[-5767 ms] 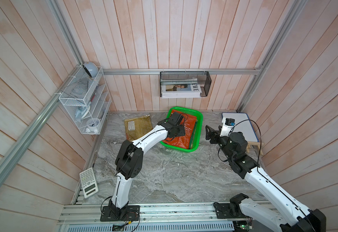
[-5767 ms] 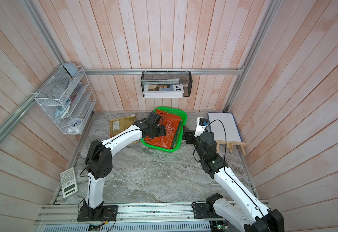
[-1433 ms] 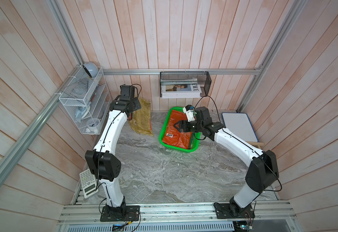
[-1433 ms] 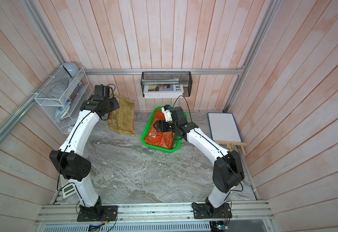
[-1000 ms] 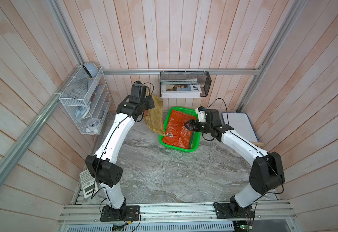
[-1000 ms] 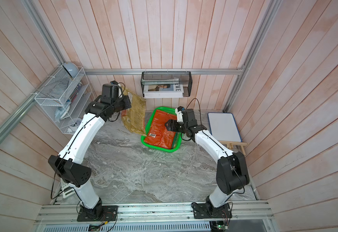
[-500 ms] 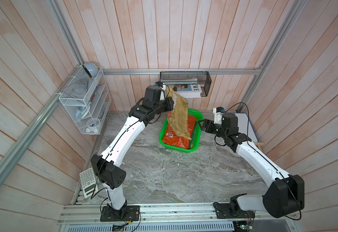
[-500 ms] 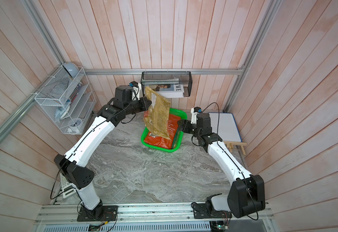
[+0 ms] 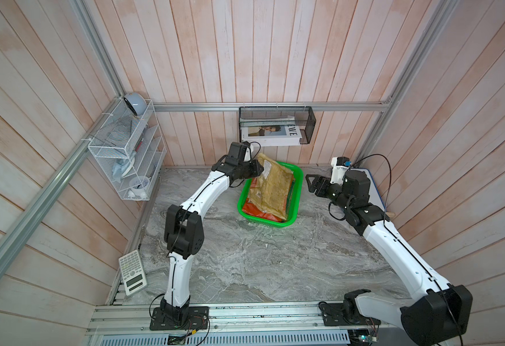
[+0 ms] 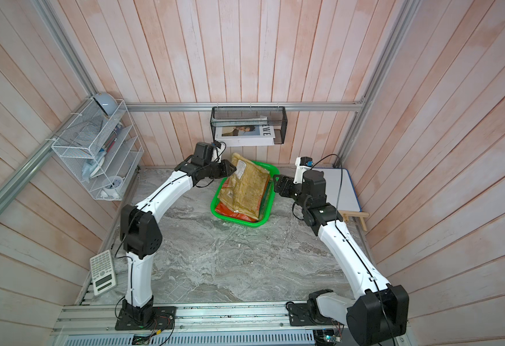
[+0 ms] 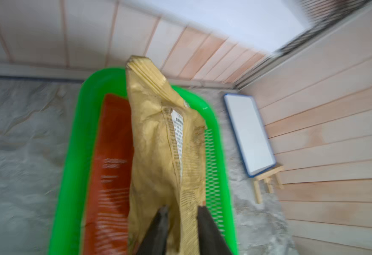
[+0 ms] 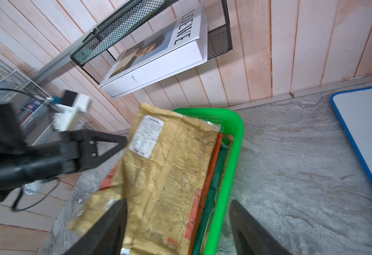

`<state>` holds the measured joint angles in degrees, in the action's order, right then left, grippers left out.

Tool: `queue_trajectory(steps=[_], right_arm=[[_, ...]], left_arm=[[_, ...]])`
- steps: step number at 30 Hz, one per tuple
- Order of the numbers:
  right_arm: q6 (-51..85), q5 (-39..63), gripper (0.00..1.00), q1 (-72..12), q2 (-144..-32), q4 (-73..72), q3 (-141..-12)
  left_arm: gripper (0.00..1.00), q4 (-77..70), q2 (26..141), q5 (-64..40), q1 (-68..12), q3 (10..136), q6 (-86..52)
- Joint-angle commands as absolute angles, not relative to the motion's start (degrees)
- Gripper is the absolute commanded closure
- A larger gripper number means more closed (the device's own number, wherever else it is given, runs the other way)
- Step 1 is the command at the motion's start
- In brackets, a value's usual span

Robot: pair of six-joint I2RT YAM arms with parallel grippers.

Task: Put the potato chips into the basket
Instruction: Place the potato chip in the basket.

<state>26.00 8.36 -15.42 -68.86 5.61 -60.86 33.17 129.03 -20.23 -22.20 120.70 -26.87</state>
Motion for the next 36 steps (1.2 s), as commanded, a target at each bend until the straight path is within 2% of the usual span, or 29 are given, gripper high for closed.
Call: queue_trajectory(steps=[1,3,10,18,21,30,33,36], right_arm=[[24.2,7.2,0.24,-15.1,-67.5,8.1,-60.3],[24.1,7.0,0.23,-15.1,-67.8,8.7,-60.4],[27.3,10.4,0.25,-15.3,-71.8,7.7,-63.3],[28.4,10.7,0.26,-17.7,-76.7,7.4,-65.8],[28.5,10.7,0.26,-18.8,-78.9,7.5,-67.1],[28.3,12.2,0.26,-21.6,-84.8,8.8,-72.6],[28.0,12.3,0.26,-21.9,-85.7,9.8,-73.8],[27.3,11.5,0.24,-21.8,-85.5,9.9,-73.8]], left_arm=[[0.47,49.8,137.6,-21.0,-19.1,130.4,-21.1],[0.44,49.9,137.4,-20.5,-19.2,129.9,-20.2],[0.41,34.3,122.5,-12.7,-21.3,113.3,-21.4],[0.42,33.1,117.4,-12.4,-24.2,111.3,-19.7],[0.44,32.0,119.4,-11.4,-24.7,109.8,-20.4],[0.42,40.5,136.0,-1.4,-25.1,118.8,-18.8],[0.42,42.6,136.3,-1.7,-25.1,121.8,-18.3],[0.42,40.0,131.3,-3.4,-25.1,121.0,-18.2]])
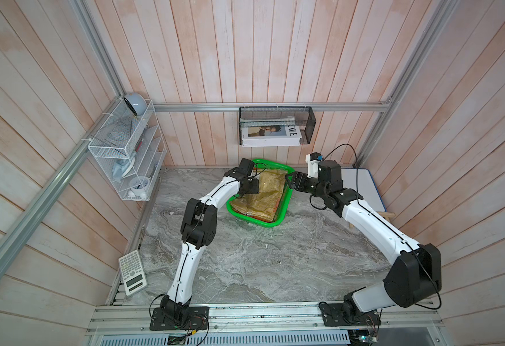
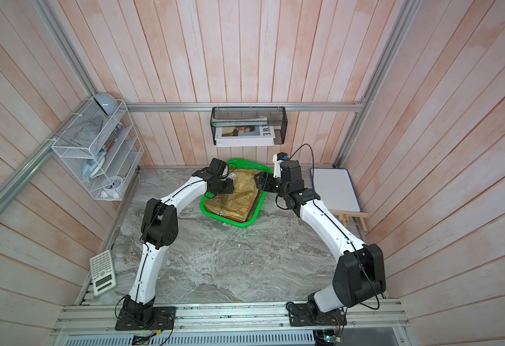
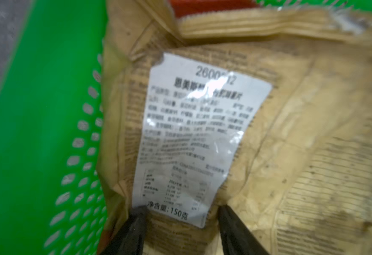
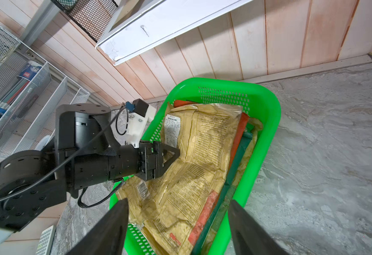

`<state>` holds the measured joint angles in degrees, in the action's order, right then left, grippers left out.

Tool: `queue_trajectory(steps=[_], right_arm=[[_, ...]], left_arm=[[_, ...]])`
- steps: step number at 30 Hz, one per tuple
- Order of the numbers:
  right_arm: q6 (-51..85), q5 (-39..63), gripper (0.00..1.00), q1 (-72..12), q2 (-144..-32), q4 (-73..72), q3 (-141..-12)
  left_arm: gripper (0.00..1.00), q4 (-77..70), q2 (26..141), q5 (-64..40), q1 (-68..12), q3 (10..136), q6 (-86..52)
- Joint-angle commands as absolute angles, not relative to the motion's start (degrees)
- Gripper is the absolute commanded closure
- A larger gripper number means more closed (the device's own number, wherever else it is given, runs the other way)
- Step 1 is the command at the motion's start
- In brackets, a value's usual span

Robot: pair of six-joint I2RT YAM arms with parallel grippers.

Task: Put the potato chips into the basket
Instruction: Place the potato chip in the basket.

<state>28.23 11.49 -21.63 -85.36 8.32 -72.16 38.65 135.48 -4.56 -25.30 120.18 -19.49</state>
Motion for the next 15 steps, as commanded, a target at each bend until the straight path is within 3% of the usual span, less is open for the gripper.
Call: queue_trajectory(steps=[1,8,13,15], right_arm=[[27.0,11.0,0.24,-21.7,-85.4,9.9,-73.7],[28.3,12.0,0.18,-16.5,-83.9,9.4,-71.3],[29.0,4.3,0.11,-9.0,-79.0,7.5,-63.4],[29.8,-1.3,0.07,-5.8,-76.6,4.7,-58.0]], left_arm=[[0.42,38.5,128.9,-4.1,-25.2,120.3,-18.4],[0.39,26.6,111.3,-3.6,-24.6,111.0,-18.2],[0.32,15.0,95.3,4.9,-20.3,88.9,-19.0],[0.22,8.8,88.9,8.3,-17.5,77.1,-20.7]])
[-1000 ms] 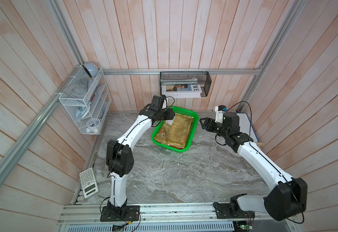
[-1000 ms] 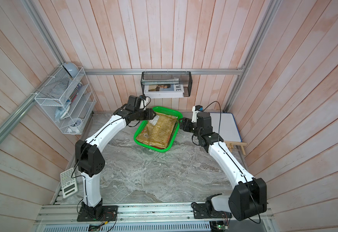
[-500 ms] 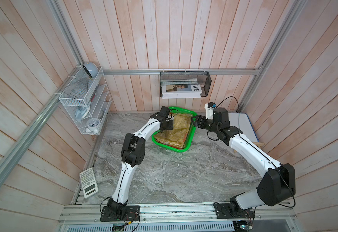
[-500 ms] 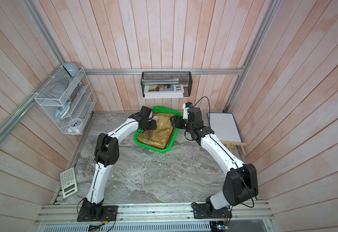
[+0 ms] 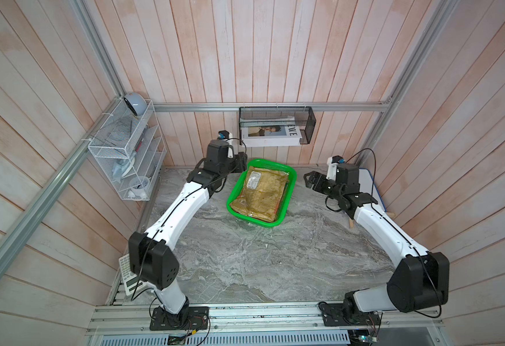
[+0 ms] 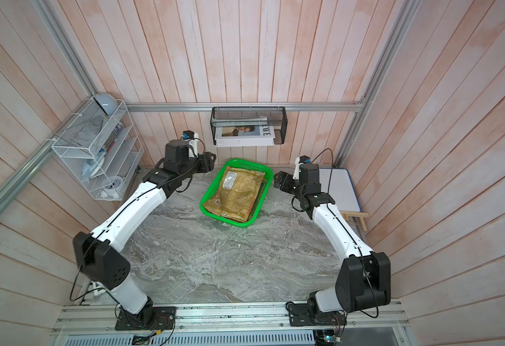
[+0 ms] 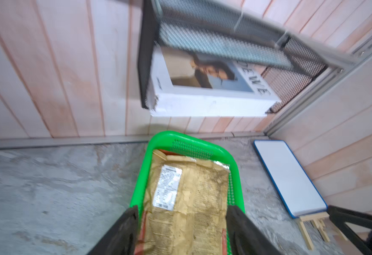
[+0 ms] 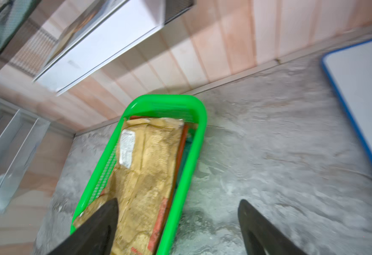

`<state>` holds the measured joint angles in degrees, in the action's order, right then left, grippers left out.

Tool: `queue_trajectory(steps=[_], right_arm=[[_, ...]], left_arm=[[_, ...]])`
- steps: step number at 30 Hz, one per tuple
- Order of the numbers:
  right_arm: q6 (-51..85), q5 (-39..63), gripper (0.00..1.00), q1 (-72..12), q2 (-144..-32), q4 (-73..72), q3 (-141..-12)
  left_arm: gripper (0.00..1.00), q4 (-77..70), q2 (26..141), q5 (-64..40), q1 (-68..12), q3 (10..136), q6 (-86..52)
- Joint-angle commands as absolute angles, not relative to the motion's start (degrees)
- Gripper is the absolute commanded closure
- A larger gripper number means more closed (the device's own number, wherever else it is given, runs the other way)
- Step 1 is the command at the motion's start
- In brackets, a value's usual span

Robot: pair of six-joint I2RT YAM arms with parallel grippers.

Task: Put the potato chips into the basket
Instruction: Reset both arms

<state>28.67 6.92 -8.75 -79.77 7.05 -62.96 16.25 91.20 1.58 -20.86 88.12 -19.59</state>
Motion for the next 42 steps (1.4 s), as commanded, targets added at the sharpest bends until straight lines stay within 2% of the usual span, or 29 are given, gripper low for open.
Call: queue_trajectory(steps=[1,4,8,13,16,20,24,27,33,35,39,42], right_arm=[[31.0,-4.4,0.05,-4.2,-75.4,2.1,-54.4],[32.5,-11.0,0.03,-0.3,-72.0,-10.3,-42.3],[22.1,-18.3,0.02,0.5,-70.3,-18.0,-34.5],[14.2,-24.0,0.02,0.5,-70.5,-20.4,-30.2],[10.5,-26.0,0.02,0.6,-72.3,-22.2,-28.4],[8.3,-24.2,0.02,0.7,-75.1,-23.7,-28.2],[8.7,-18.6,0.02,0.7,-78.7,-36.6,-23.7],[6.5,-12.3,0.02,0.7,-78.3,-38.1,-23.1],[6.6,-12.5,0.02,0.8,-80.3,-48.4,-19.2],[7.6,-13.4,0.04,0.7,-77.6,-46.6,-18.5],[5.9,-12.4,0.02,0.9,-69.1,-24.4,-23.2],[5.6,-10.7,0.02,1.6,-70.5,-35.5,-18.8]], left_arm=[[0.17,5.5,85.8,10.5,-16.0,70.8,-21.3],[0.11,-1.0,79.3,18.0,-12.7,56.5,-20.7],[0.11,-4.0,76.2,27.7,-11.2,46.4,-14.9],[0.11,-6.7,75.0,37.3,-11.0,40.1,-9.9],[0.11,-11.2,75.1,38.4,-10.9,36.5,-5.4],[0.11,-16.7,76.7,41.1,-10.2,33.5,-7.4],[0.11,-30.5,78.0,34.9,-9.7,27.4,-5.4],[0.1,-38.1,79.2,29.2,-9.5,23.8,-3.7],[0.09,-42.8,79.4,26.5,-8.2,22.0,-1.9],[0.09,-44.0,78.7,24.6,-8.0,20.7,-1.3],[0.09,-50.8,80.5,20.8,-7.6,18.5,1.1],[0.08,-61.1,86.1,20.7,-7.0,16.3,1.5]])
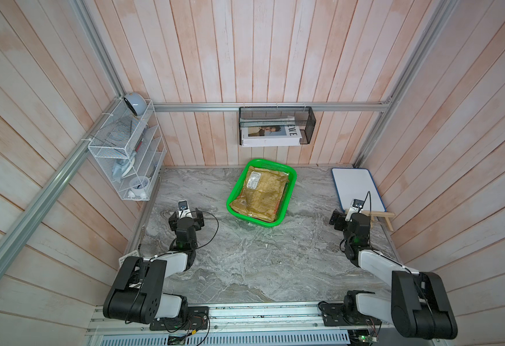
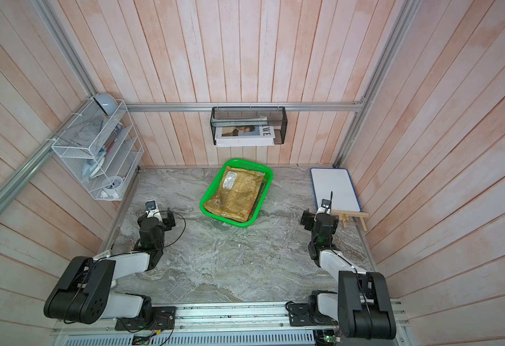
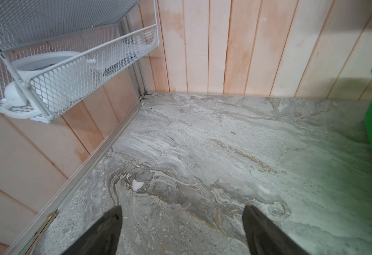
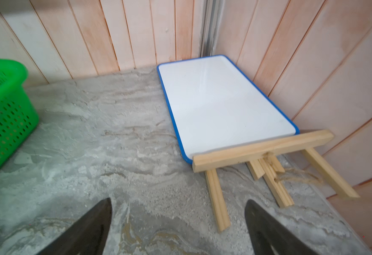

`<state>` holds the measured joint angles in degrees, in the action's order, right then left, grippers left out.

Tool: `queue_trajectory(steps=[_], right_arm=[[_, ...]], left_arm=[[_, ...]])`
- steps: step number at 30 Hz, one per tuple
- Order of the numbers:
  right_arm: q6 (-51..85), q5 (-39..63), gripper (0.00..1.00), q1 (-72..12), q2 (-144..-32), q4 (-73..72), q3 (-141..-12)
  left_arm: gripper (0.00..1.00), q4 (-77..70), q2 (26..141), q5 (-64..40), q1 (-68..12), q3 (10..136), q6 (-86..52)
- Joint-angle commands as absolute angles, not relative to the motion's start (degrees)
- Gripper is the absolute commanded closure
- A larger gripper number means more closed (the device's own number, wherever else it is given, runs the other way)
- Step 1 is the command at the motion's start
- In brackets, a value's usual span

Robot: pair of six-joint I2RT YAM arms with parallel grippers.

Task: Put the potato chips into the basket
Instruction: Reset both arms

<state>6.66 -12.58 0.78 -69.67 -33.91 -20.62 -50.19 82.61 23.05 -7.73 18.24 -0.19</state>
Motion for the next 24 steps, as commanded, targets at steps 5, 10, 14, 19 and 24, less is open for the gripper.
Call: queue_trajectory(steps=[5,10,14,19,24], right_arm=[[3.7,-0.7,0.02,4.0,-75.4,-38.7,-20.9],[2.3,5.7,0.02,4.1,-78.8,-34.8,-25.2],[-0.5,10.8,0.02,4.1,-81.6,-39.8,-23.0],[2.6,10.3,0.02,4.1,-89.4,-57.3,-19.3],[3.2,2.5,0.02,2.6,-88.1,-48.9,-22.6]], left_arm=[[0.05,-68.0,90.6,17.5,-4.0,14.9,-1.2],[0.02,-55.2,89.1,13.8,-2.5,20.2,-2.0],[0.0,-52.0,89.3,11.5,0.1,21.9,-4.6],[0.0,-52.1,89.4,10.9,0.4,21.9,-4.7],[0.0,-52.1,89.4,10.9,0.4,22.0,-4.9]])
